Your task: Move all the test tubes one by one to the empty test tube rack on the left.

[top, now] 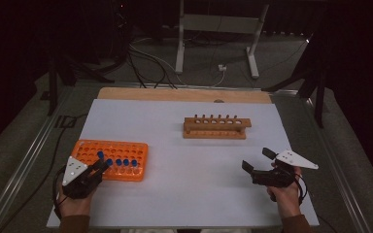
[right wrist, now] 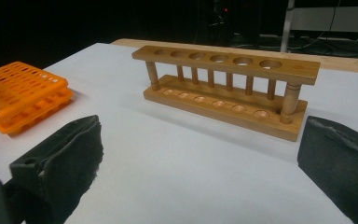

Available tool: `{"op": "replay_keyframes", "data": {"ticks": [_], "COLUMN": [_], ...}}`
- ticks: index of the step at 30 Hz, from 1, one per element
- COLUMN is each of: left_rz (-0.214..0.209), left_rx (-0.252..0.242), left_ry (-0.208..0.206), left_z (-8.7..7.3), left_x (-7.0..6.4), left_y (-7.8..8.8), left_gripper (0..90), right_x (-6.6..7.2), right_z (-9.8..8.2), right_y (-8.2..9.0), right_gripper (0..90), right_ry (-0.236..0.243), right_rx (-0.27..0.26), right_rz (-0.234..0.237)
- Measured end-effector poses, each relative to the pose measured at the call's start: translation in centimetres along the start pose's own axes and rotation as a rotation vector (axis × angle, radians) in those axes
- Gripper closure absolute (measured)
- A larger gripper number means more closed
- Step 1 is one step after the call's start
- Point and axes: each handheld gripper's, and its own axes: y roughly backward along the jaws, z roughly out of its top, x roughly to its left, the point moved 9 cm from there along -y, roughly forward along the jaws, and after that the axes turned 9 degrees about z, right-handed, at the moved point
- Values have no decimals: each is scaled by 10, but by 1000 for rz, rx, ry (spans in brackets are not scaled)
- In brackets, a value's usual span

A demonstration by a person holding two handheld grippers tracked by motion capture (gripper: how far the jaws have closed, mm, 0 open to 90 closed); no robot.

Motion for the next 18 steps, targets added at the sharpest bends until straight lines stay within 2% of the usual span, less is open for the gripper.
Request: {"op": "replay_keyframes", "data": {"ticks": [4,10,18], "left_rz": [1,-1,9], "left_rx": [35,55,88], "left_ry": [-11,-29,-46], "left_z": [-4,-7,-14], "left_x": [1,-1,-3], "left_y": [-1,-2,-6], "left_gripper": [785,787,787], "right_x": [0,0,2], "right_z": [-2,-4,-8], "right_y": [0,0,-1], "right_gripper": [0,0,0], "right_ry": [-4,-9,11], "right_rx": [-1,4,13], "right_rz": [1,3,-2]}}
